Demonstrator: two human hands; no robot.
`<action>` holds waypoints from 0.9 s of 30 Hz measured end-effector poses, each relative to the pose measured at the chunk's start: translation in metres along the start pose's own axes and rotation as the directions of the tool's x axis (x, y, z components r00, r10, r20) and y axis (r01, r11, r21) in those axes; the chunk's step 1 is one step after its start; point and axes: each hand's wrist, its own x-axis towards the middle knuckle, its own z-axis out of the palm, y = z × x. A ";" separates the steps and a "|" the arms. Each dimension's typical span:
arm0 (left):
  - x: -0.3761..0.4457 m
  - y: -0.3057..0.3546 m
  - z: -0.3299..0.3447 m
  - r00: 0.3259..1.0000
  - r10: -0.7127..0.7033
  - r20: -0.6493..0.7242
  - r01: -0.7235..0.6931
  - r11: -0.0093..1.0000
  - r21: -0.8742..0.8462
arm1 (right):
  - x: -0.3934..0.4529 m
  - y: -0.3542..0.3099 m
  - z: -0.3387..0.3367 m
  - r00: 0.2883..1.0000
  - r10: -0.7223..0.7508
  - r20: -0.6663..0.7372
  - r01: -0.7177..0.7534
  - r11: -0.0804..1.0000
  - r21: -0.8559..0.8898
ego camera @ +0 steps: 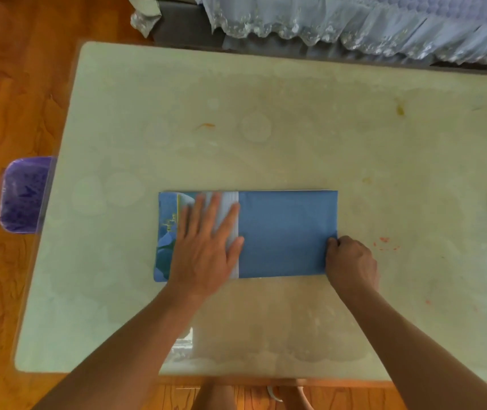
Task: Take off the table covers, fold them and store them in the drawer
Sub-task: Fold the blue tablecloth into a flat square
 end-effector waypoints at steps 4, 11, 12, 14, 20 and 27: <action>0.007 -0.022 0.027 0.991 -0.125 0.045 0.120 0.988 0.099 | -0.007 0.002 0.010 0.984 -0.013 -0.180 0.027 0.997 0.074; 0.004 -0.024 0.038 0.995 -0.097 0.022 0.094 0.990 0.109 | -0.068 -0.117 0.070 0.576 -0.767 -0.284 0.797 0.603 -0.010; 0.004 -0.026 0.039 0.995 -0.091 0.026 0.088 0.989 0.122 | -0.066 -0.129 0.079 0.596 -0.776 -0.207 0.790 0.612 -0.019; 0.004 -0.028 0.040 0.994 -0.107 0.000 0.106 0.990 0.089 | -0.043 -0.120 0.086 0.638 -0.759 -0.127 0.752 0.650 -0.108; 0.006 -0.021 0.034 0.987 -0.158 -0.027 0.159 0.987 0.027 | 0.015 -0.030 0.053 0.695 -0.714 -0.082 0.652 0.674 -0.346; 0.007 -0.021 0.031 0.990 -0.143 0.012 0.142 0.987 0.075 | 0.045 0.007 0.031 0.845 -0.532 -0.062 0.495 0.820 -0.287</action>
